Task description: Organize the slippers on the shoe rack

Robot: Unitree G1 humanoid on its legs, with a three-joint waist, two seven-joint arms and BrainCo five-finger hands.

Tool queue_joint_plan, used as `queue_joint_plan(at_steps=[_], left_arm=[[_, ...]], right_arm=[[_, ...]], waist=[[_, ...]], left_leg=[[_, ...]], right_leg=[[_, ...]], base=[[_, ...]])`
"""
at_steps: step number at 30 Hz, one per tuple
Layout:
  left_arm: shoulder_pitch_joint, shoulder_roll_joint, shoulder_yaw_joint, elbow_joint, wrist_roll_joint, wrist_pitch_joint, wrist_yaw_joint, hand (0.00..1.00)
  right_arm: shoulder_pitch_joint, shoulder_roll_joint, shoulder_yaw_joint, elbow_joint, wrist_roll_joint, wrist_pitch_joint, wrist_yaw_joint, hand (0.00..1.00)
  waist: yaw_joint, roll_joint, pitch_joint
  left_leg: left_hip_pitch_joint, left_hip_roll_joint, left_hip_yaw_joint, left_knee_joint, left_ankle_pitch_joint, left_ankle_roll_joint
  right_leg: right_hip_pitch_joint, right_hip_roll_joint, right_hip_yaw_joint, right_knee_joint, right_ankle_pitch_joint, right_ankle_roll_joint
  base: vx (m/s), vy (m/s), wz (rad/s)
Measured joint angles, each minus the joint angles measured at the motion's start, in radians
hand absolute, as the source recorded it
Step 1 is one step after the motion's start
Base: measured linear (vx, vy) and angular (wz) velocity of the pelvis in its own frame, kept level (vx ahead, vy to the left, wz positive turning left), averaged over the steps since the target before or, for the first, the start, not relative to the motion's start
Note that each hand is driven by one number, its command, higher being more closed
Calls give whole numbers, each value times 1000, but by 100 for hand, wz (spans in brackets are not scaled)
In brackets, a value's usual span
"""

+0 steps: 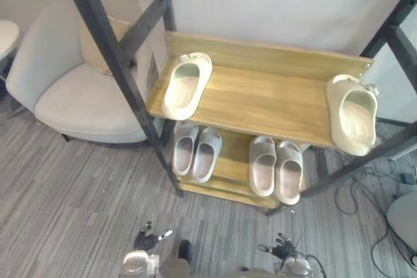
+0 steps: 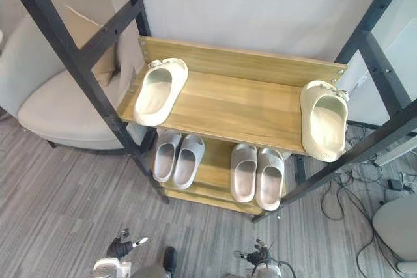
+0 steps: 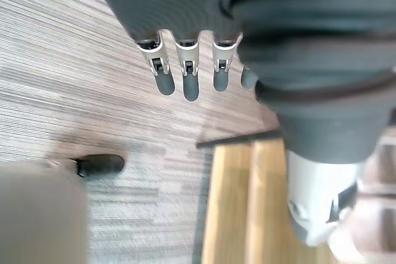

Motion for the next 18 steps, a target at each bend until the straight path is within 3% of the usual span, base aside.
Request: queue_joint_plan(at_steps=[2,9,18], left_arm=[[7,-5,-48,-73,3,0,-1,0],[63,-12,-222,-585,-1,-11,-49,0],[12,1,-374,-899,3,-35,-70,0]], right_arm=[[1,2,0,0,4,0,0,0],[1,9,6,0,2,0,0,0],[-7,21,94,5,-25,3,25,0]], waist=[[0,-1,-1],[6,9,-8],[9,2,-28]], left_leg=[[6,-1,-5,0,2,3],[9,-20,-35,-6,8,12],[39,-36,-73,-5,8,12]], right_leg=[[8,-1,-1,-1,0,0],[34,-5,-19,-28,2,1],[113,-5,-67,-63,9,3]], base=[[-17,1,4],[-30,14,9],[32,-6,18]])
